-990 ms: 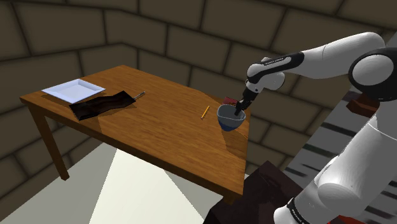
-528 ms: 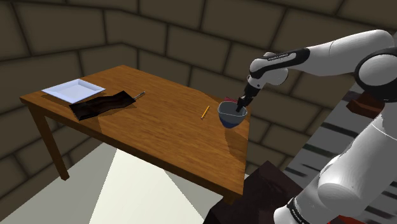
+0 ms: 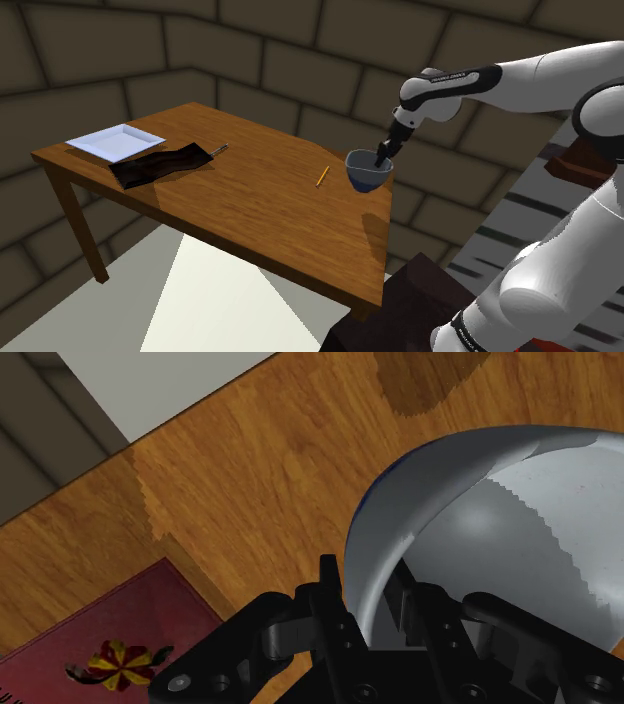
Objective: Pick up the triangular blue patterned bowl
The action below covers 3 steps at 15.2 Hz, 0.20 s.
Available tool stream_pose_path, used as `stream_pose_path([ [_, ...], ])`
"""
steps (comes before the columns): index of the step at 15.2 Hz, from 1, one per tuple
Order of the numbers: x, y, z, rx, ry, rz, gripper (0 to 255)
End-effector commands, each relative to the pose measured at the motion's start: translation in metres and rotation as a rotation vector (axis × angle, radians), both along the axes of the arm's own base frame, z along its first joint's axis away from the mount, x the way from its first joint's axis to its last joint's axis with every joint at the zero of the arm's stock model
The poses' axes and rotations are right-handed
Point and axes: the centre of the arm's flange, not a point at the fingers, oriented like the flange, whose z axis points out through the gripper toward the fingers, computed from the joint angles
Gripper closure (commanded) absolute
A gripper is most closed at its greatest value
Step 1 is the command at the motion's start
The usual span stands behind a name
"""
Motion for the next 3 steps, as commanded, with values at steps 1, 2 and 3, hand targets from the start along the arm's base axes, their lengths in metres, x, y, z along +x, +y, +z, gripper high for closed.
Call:
stream_pose_path([
  [1,0.0002,-0.0003,0.0110,0.000,-0.001,0.000,255],
  [2,0.0001,-0.0003,0.0118,0.000,-0.001,0.000,255],
  [3,0.0001,-0.0003,0.0118,0.000,-0.001,0.000,255],
])
